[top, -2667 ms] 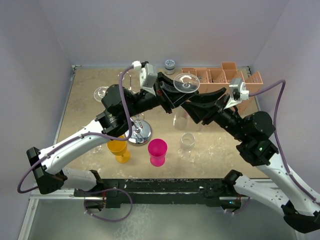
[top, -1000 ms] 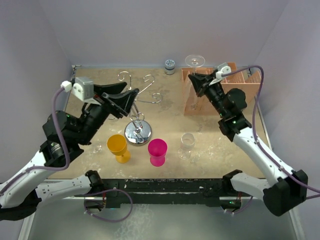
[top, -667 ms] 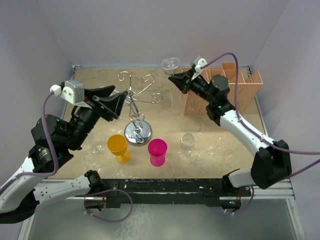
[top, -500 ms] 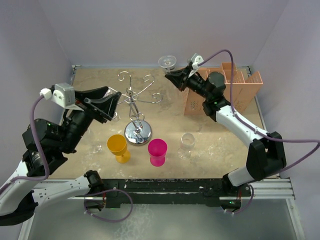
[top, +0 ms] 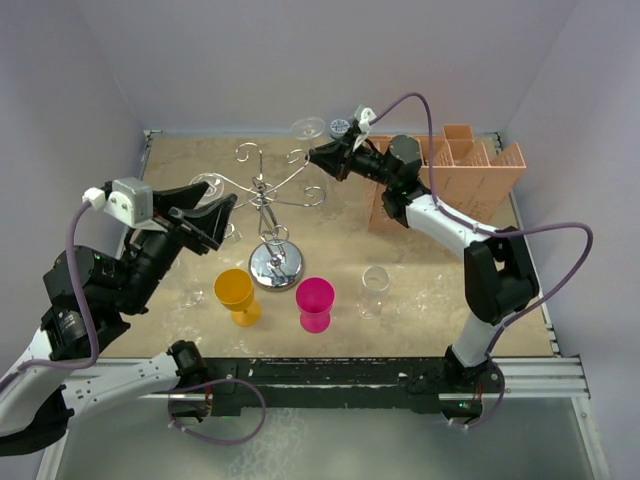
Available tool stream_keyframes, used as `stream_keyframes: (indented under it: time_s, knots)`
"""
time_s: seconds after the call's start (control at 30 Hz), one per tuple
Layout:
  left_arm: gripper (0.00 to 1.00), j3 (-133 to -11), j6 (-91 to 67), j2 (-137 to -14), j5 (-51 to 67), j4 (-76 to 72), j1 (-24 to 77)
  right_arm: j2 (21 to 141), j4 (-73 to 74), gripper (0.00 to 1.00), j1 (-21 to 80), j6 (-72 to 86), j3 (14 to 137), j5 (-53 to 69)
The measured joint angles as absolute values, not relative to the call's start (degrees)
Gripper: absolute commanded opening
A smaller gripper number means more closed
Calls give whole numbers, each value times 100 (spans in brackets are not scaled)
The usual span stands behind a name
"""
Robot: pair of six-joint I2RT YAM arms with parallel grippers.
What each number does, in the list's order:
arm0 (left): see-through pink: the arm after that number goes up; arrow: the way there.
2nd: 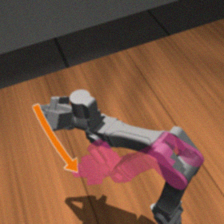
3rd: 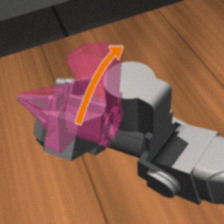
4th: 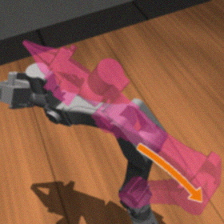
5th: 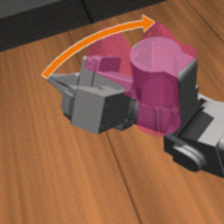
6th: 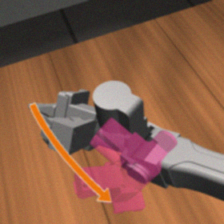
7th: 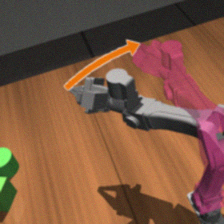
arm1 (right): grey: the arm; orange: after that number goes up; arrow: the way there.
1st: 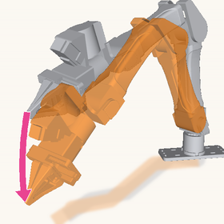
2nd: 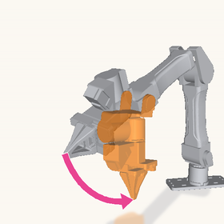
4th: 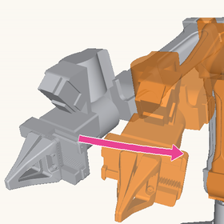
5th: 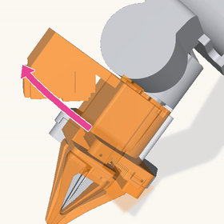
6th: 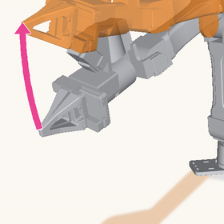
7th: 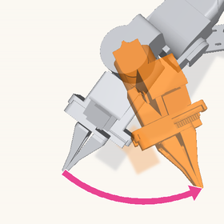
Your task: Place the wine glass upside down on the wine glass rack
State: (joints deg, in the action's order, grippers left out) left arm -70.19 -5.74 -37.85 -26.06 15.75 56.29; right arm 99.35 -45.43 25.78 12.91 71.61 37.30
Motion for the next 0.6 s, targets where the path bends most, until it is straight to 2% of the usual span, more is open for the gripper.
stream_keyframes:
  time_s: [0.6]
  knots:
    - [58,-6864,-513,-3291,-2773,1608,5629,10466,-5354,0,3083,1828,7406,4705]
